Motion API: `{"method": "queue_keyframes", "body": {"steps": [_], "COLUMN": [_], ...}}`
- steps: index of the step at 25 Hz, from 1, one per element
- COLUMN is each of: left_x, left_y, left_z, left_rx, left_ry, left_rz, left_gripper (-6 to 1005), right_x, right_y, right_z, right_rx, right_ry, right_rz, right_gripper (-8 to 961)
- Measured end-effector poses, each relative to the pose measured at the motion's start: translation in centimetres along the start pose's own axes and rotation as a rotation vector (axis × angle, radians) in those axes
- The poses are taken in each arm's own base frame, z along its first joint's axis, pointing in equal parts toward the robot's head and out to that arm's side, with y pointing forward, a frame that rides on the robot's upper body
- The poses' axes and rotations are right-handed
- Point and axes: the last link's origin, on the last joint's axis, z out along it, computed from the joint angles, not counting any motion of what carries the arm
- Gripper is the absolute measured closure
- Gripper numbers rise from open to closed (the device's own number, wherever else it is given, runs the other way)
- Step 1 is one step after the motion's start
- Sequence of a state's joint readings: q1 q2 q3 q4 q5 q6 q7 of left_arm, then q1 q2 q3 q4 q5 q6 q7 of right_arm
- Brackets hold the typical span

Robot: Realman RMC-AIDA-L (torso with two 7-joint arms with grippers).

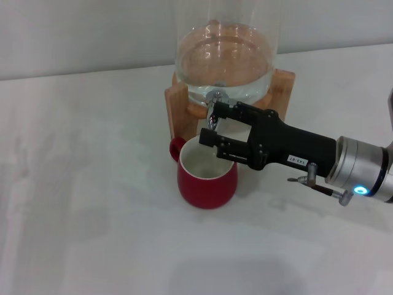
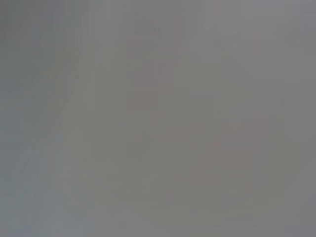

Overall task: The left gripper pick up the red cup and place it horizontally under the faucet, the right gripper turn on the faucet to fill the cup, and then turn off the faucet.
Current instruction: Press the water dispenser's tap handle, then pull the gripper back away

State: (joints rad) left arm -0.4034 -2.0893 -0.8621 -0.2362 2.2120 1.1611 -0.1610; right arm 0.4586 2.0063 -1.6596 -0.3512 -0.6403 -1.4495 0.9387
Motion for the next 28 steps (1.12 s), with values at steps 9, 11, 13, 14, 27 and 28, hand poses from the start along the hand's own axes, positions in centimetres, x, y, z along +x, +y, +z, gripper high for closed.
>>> {"method": "queue_keyframes", "body": {"steps": [9, 11, 13, 14, 27, 28], "left_x": [-0.01, -0.01, -0.01, -0.03, -0.09, -0.09], "left_y": [0.02, 0.03, 0.03, 0.06, 0.11, 0.11], "left_z": [-0.01, -0.01, -0.01, -0.03, -0.09, -0.09], "left_rx": [-0.001, -0.001, -0.002, -0.003, -0.007, -0.007], "left_ry": [0.0, 0.0, -0.001, -0.001, -0.004, -0.004], "left_rz": [0.0, 0.0, 0.0, 0.001, 0.002, 0.002], "left_gripper": [559, 559, 559, 559, 559, 559], "right_x": [-0.11, -0.12, -0.15, -0.16, -0.36, -0.4], "right_y": [-0.28, -0.3, -0.32, -0.33, -0.77, -0.83], "right_z": [0.0, 0.05, 0.07, 0.07, -0.14, -0.16], "right_rx": [0.009, 0.008, 0.008, 0.008, 0.025, 0.026], "right_ry": [0.004, 0.005, 0.005, 0.005, 0.007, 0.008], "right_rz": [-0.005, -0.007, -0.008, -0.008, -0.016, -0.017], "right_gripper": [204, 204, 204, 204, 205, 205]}}
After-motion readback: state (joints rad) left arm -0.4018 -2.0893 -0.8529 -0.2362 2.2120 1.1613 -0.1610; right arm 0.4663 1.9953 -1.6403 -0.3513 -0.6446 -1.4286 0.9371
